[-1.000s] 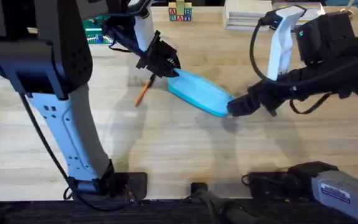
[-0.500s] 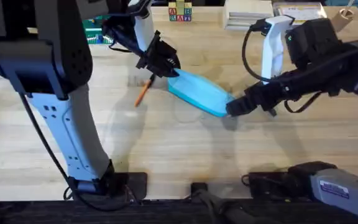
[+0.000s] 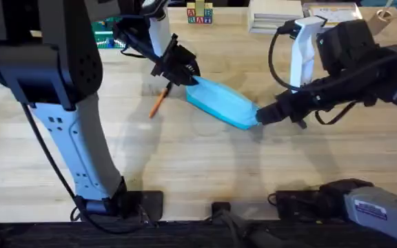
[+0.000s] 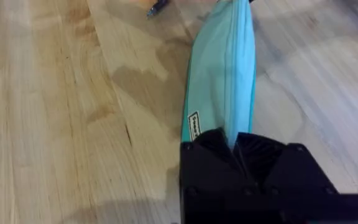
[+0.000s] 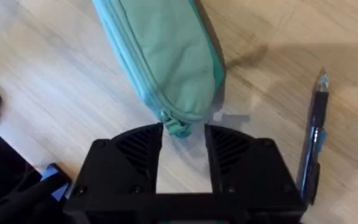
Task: Unzip the bag, pick up the pens from the table one at a time and place them inside, then zip the bag closed.
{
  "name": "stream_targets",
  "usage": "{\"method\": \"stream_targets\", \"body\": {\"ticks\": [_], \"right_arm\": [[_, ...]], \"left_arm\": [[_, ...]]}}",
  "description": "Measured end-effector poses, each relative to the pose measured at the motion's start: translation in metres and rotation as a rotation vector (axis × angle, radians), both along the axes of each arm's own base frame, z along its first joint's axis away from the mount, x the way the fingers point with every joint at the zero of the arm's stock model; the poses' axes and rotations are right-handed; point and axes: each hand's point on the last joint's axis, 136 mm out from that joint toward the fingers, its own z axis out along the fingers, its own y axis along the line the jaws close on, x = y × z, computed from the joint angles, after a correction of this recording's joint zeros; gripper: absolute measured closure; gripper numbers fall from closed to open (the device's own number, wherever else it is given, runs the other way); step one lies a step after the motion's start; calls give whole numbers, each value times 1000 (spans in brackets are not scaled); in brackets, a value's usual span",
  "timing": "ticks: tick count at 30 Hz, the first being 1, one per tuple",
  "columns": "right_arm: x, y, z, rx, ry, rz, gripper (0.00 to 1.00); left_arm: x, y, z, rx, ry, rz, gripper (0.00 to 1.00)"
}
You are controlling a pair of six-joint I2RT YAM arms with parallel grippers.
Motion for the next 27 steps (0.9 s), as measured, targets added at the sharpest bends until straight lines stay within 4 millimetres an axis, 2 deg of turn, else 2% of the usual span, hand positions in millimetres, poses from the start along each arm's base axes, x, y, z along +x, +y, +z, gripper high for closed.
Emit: {"method": "stream_targets", "body": {"ticks": [15, 27], "right_arm": [[0, 5, 2, 30, 0, 8, 642], [-1, 6, 3, 35, 2, 10, 780]], "left_arm": [[0, 0, 0, 0, 0, 0, 958], [0, 0, 0, 0, 0, 0, 958]]}}
